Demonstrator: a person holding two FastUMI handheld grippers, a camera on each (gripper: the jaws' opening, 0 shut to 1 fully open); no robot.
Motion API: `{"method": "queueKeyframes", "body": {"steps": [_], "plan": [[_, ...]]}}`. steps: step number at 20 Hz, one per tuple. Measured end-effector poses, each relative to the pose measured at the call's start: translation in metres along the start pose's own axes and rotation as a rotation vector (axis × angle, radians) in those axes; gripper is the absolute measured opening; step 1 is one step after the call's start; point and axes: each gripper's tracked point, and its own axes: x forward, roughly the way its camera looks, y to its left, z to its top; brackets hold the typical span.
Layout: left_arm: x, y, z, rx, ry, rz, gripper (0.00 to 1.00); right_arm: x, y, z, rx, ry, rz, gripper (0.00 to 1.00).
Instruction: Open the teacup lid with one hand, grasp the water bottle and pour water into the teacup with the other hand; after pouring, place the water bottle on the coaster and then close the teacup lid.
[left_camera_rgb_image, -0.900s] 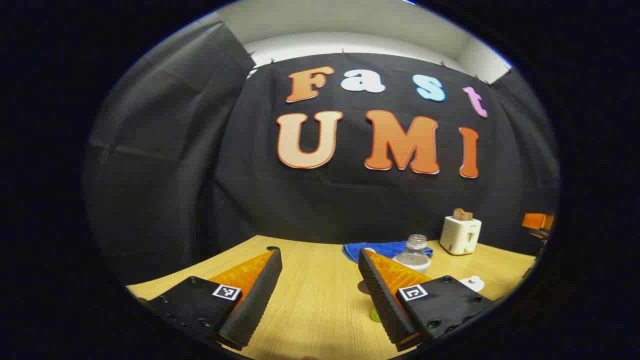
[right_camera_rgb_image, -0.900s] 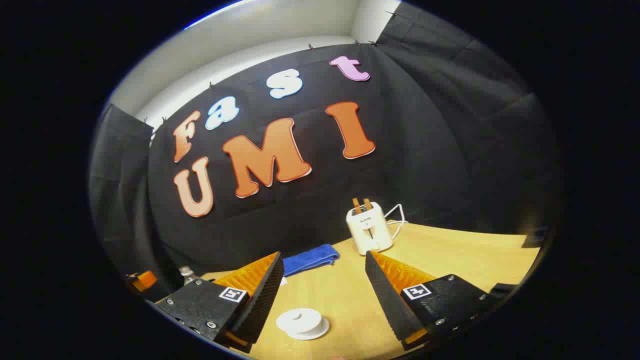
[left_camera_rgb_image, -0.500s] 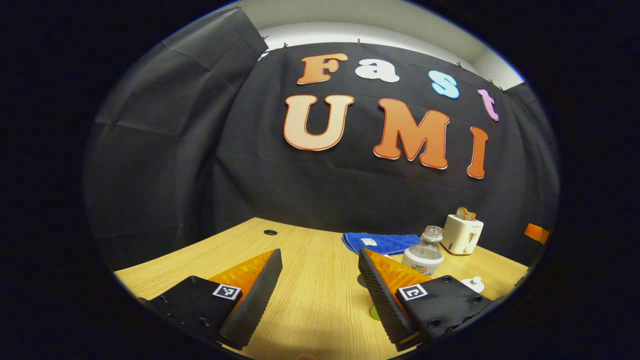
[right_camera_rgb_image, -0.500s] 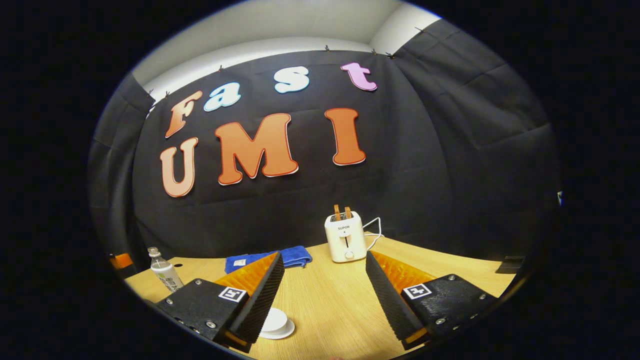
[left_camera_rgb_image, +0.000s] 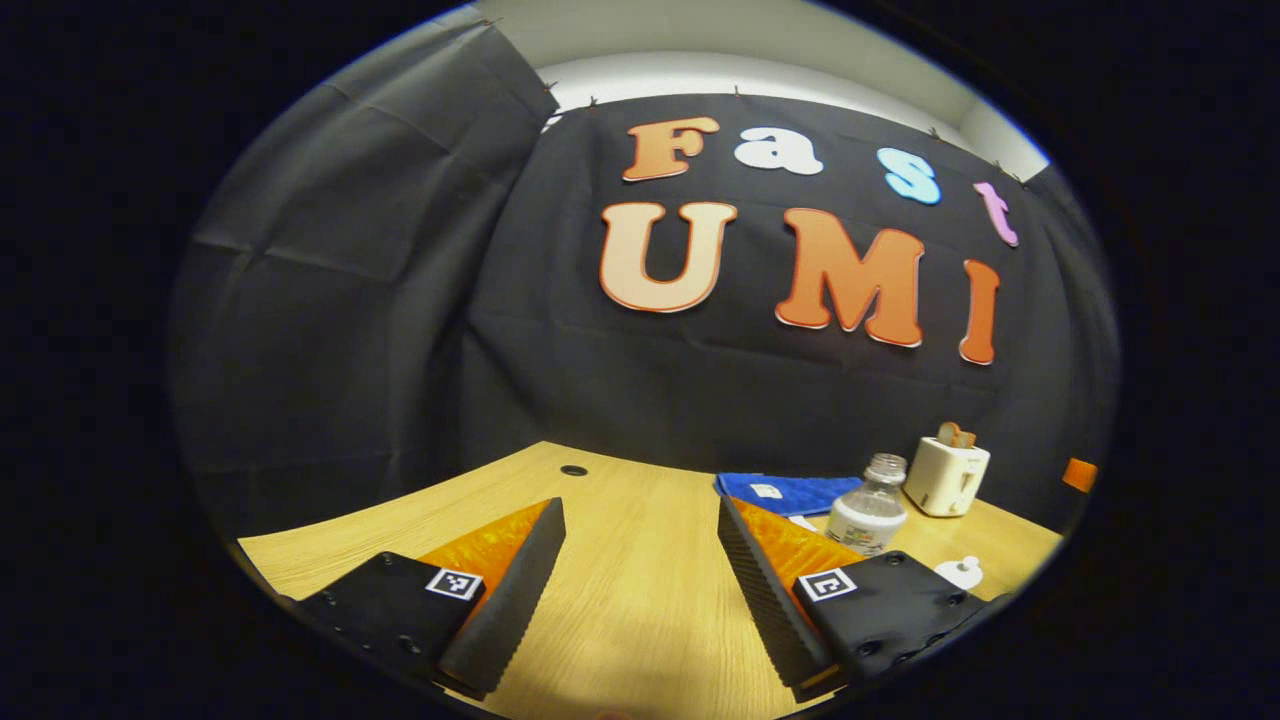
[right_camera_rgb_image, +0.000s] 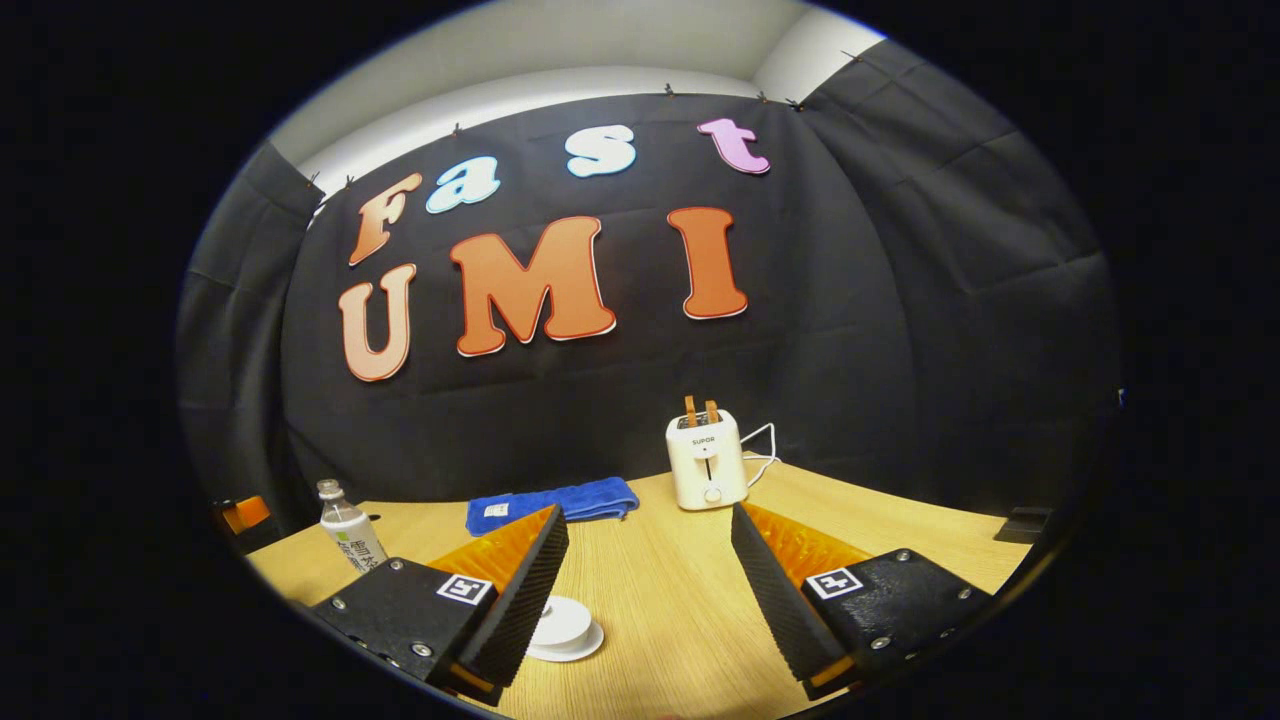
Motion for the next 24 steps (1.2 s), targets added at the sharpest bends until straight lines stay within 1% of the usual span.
{"method": "queueKeyframes", "body": {"steps": [2,4,6,9,11,13,15,17,18,19,20,23,24], "plan": [[-0.007,-0.006,-0.001,0.031,0.003,-0.023,0.99,-0.002,0.008,-0.01,-0.026,0.025,0.013,0.98],[-0.018,-0.012,-0.005,0.069,0.013,-0.032,0.99,0.001,0.023,-0.023,-0.045,0.065,0.047,0.98],[-0.03,-0.022,-0.005,0.09,0.011,-0.057,0.99,0.005,0.041,-0.037,-0.065,0.109,0.083,0.98],[-0.035,-0.025,0.001,0.13,-0.006,-0.062,0.99,0.012,0.062,-0.054,-0.111,0.162,0.113,0.98],[-0.033,-0.027,0.001,0.135,-0.007,-0.068,0.99,0.015,0.073,-0.063,-0.153,0.182,0.122,0.98],[-0.029,-0.027,0.0,0.12,-0.001,-0.075,0.99,0.021,0.079,-0.068,-0.196,0.192,0.123,0.98],[-0.024,-0.024,-0.004,0.114,0.006,-0.073,0.98,0.027,0.084,-0.075,-0.218,0.207,0.127,0.96],[-0.019,-0.022,-0.013,0.106,0.023,-0.074,0.99,0.032,0.089,-0.087,-0.23,0.24,0.138,0.93],[-0.016,-0.021,-0.012,0.101,0.023,-0.072,0.99,0.034,0.092,-0.092,-0.239,0.256,0.145,0.88],[-0.013,-0.02,-0.012,0.099,0.025,-0.068,0.99,0.036,0.092,-0.095,-0.249,0.271,0.147,0.85],[-0.01,-0.02,-0.014,0.098,0.031,-0.067,0.99,0.038,0.094,-0.098,-0.259,0.281,0.15,0.77],[-0.007,-0.021,-0.016,0.09,0.041,-0.072,0.99,0.041,0.096,-0.105,-0.269,0.303,0.158,0.67],[-0.007,-0.022,-0.018,0.096,0.044,-0.072,0.99,0.042,0.097,-0.11,-0.268,0.317,0.163,0.6]]}}
